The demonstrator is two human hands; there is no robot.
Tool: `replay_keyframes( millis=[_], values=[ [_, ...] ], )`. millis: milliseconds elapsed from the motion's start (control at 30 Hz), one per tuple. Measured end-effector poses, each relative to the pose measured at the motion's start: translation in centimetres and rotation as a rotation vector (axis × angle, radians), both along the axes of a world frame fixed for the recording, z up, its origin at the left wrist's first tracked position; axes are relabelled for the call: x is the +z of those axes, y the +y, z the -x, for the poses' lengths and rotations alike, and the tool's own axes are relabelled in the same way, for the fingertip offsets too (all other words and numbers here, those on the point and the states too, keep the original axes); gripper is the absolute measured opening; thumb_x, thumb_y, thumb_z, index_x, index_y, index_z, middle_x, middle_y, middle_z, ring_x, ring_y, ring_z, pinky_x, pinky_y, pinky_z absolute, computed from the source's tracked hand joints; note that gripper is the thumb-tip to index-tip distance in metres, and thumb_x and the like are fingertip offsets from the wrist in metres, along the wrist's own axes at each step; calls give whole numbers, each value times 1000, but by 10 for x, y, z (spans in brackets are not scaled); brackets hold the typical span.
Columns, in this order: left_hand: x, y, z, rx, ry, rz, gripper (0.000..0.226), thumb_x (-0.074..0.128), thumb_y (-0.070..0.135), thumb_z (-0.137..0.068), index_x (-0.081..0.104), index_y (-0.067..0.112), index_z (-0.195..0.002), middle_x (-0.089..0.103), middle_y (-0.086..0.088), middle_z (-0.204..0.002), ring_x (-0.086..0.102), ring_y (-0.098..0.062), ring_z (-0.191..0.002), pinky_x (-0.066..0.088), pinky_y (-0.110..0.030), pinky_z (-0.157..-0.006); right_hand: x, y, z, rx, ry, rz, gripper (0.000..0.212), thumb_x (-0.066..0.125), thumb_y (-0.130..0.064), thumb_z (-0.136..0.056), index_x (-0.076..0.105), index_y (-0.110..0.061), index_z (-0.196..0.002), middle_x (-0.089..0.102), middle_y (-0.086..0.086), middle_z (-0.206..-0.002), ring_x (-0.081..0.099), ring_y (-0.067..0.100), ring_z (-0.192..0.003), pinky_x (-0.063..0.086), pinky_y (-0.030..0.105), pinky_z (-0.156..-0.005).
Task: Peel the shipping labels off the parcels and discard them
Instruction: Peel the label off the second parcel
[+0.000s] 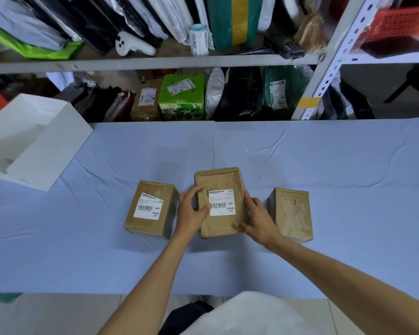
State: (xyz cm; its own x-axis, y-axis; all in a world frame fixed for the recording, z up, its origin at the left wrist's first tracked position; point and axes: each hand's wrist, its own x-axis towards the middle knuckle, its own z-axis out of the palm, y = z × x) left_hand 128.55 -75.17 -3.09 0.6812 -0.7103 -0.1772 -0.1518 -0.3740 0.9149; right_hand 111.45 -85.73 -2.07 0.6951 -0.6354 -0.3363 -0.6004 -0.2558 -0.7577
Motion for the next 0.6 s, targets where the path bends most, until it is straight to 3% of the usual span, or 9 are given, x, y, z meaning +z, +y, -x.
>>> replay_keyframes(
  millis=[100,167,333,600],
  values=[
    [2,-12,-4,-6,-82,-39,33,73,8,-78,67,27,-105,52,-7,-124,45,-4,-115,29,1,-97,2,0,0,13,4,10,100,73,-22,-82,3,-20,-154,35,5,-139,42,13,-116,35,18,-94],
    [2,-14,-3,16,-77,-59,28,72,7,-81,68,22,-104,47,-7,-124,45,-3,-109,24,9,-89,2,0,0,11,4,12,100,73,-22,-82,3,-21,-154,35,5,-138,42,15,-118,36,19,-95],
    [3,-15,-2,9,-79,-79,27,70,7,-82,67,21,-106,42,-5,-123,45,-7,-111,26,-4,-95,4,1,1,-18,-15,4,101,75,-21,-79,7,-25,-153,39,3,-133,42,12,-113,38,21,-96],
    [7,-19,1,29,-85,-117,23,71,6,-82,67,18,-102,39,-6,-123,42,-7,-109,24,-3,-94,8,1,2,-4,-28,14,100,76,-19,-78,9,-23,-153,41,2,-126,42,12,-110,41,24,-96]
  ],
)
